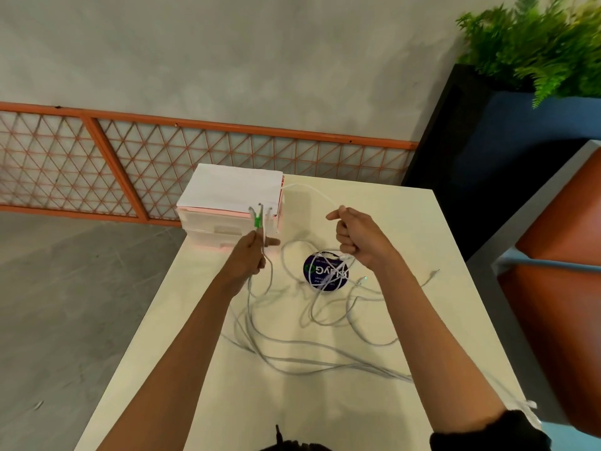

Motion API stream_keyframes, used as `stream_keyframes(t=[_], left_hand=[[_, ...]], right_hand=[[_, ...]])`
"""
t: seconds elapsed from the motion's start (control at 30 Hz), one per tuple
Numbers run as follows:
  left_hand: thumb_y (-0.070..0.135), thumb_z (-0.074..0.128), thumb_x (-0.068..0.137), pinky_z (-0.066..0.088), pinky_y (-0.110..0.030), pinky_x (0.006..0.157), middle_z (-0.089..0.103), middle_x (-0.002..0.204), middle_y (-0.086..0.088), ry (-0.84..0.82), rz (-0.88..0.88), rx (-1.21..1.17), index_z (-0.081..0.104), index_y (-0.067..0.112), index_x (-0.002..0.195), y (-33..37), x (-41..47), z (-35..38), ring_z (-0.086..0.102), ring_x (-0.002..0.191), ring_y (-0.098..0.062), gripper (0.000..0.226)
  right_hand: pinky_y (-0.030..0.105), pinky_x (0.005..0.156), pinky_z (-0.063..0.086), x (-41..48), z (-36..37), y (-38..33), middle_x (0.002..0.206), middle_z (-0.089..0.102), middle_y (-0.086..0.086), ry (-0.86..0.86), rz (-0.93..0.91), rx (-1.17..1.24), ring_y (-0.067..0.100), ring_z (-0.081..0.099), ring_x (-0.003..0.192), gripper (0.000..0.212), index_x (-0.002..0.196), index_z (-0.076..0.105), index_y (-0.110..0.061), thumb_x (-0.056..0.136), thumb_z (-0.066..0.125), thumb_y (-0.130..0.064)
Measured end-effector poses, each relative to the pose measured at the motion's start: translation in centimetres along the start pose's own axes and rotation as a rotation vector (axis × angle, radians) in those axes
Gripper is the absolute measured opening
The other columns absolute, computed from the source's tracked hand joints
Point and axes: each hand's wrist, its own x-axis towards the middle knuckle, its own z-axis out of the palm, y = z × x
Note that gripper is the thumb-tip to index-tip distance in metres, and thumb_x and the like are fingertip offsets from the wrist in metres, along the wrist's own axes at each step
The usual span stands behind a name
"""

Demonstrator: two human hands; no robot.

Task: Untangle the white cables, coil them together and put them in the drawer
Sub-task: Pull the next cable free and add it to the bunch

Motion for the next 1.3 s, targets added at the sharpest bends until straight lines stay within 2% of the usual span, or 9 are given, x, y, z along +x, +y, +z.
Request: stream_keyframes(t=[0.3, 0.57, 0.73, 0.9, 1.03, 1.07, 1.13, 1.2, 1.3], left_hand=[[0.032, 0.031, 0.105, 0.025, -0.013, 0.036, 0.060, 0.083, 0.002, 0.281, 0.014, -0.285, 0.043, 0.018, 0.077, -0.4, 1.5, -5.0, 0.032, 0.035, 0.000, 0.033], [0.038, 0.031, 0.104, 0.026, -0.012, 0.038, 0.049, 0.073, 0.005, 0.355, 0.009, -0.291, 0.042, 0.020, 0.074, -1.9, 1.8, -7.8, 0.031, 0.036, 0.001, 0.037], [0.040, 0.029, 0.104, 0.021, -0.014, 0.038, 0.035, 0.044, 0.016, 0.299, 0.048, -0.363, 0.039, 0.021, 0.073, -2.2, 1.6, -8.2, 0.024, 0.038, 0.001, 0.038], [0.038, 0.030, 0.104, 0.017, -0.015, 0.038, 0.029, 0.046, 0.015, 0.236, 0.083, -0.448, 0.041, 0.020, 0.073, -2.1, 1.2, -8.0, 0.023, 0.039, 0.000, 0.037], [0.037, 0.030, 0.104, 0.018, -0.015, 0.038, 0.028, 0.050, 0.013, 0.145, 0.105, -0.475, 0.042, 0.019, 0.073, -1.8, 0.8, -7.1, 0.023, 0.041, -0.002, 0.038], [0.036, 0.031, 0.104, 0.018, -0.015, 0.039, 0.028, 0.051, 0.013, 0.126, 0.113, -0.475, 0.043, 0.018, 0.073, -1.7, 0.6, -6.9, 0.023, 0.041, -0.002, 0.038], [0.035, 0.030, 0.104, 0.019, -0.016, 0.040, 0.028, 0.050, 0.013, 0.084, 0.130, -0.474, 0.043, 0.017, 0.073, -1.3, 0.3, -6.5, 0.022, 0.042, -0.002, 0.038], [0.034, 0.028, 0.105, 0.019, -0.016, 0.040, 0.028, 0.050, 0.014, 0.045, 0.142, -0.480, 0.043, 0.016, 0.074, -0.9, -0.1, -6.4, 0.022, 0.042, -0.002, 0.038], [0.033, 0.026, 0.105, 0.020, -0.015, 0.040, 0.027, 0.051, 0.013, -0.013, 0.153, -0.513, 0.042, 0.016, 0.075, -0.2, -0.4, -6.2, 0.021, 0.043, -0.002, 0.038]], right_hand=[[0.017, 0.036, 0.015, -2.7, -3.4, -2.3, 0.053, 0.026, 0.002, -0.410, 0.074, -0.421, 0.008, 0.016, 0.040, 0.031, 0.096, 0.071, -0.004, 0.098, 0.045, -0.022], [0.020, 0.039, 0.023, -4.0, -3.8, -0.7, 0.048, 0.054, -0.002, -0.865, 0.430, -0.906, 0.005, 0.034, 0.033, 0.026, 0.114, 0.068, -0.015, 0.098, 0.048, -0.017], [0.015, 0.049, 0.046, -3.5, -2.3, 2.3, 0.063, 0.068, -0.003, -0.825, 0.763, -1.183, 0.002, 0.063, 0.056, 0.021, 0.103, 0.064, -0.017, 0.097, 0.046, -0.010], [0.036, 0.062, 0.059, -2.7, -1.8, 7.3, 0.086, 0.066, 0.015, -0.617, 0.899, -1.230, 0.017, 0.065, 0.072, 0.031, 0.124, 0.048, 0.011, 0.093, 0.046, 0.004], [0.040, 0.094, 0.051, -2.3, -0.1, 8.6, 0.124, 0.061, 0.016, -0.636, 0.765, -1.387, 0.024, 0.062, 0.106, 0.046, 0.131, 0.049, 0.004, 0.089, 0.063, -0.007], [0.038, 0.092, 0.052, -2.1, 0.4, 8.3, 0.120, 0.063, 0.013, -0.630, 0.698, -1.410, 0.023, 0.062, 0.106, 0.044, 0.126, 0.055, 0.002, 0.087, 0.067, -0.015], [0.026, 0.072, 0.055, -1.7, 1.8, 6.9, 0.093, 0.066, 0.008, -0.614, 0.591, -1.331, 0.015, 0.063, 0.079, 0.026, 0.100, 0.066, 0.000, 0.087, 0.068, -0.023], [0.018, 0.056, 0.048, -1.7, 4.2, 4.9, 0.079, 0.062, 0.005, -0.550, 0.432, -1.251, 0.011, 0.056, 0.062, 0.028, 0.085, 0.064, -0.004, 0.087, 0.067, -0.032], [0.022, 0.076, 0.045, -1.2, 8.0, 3.6, 0.113, 0.061, 0.007, -0.486, 0.028, -1.114, 0.017, 0.058, 0.094, 0.056, 0.120, 0.056, -0.006, 0.081, 0.070, -0.044]])
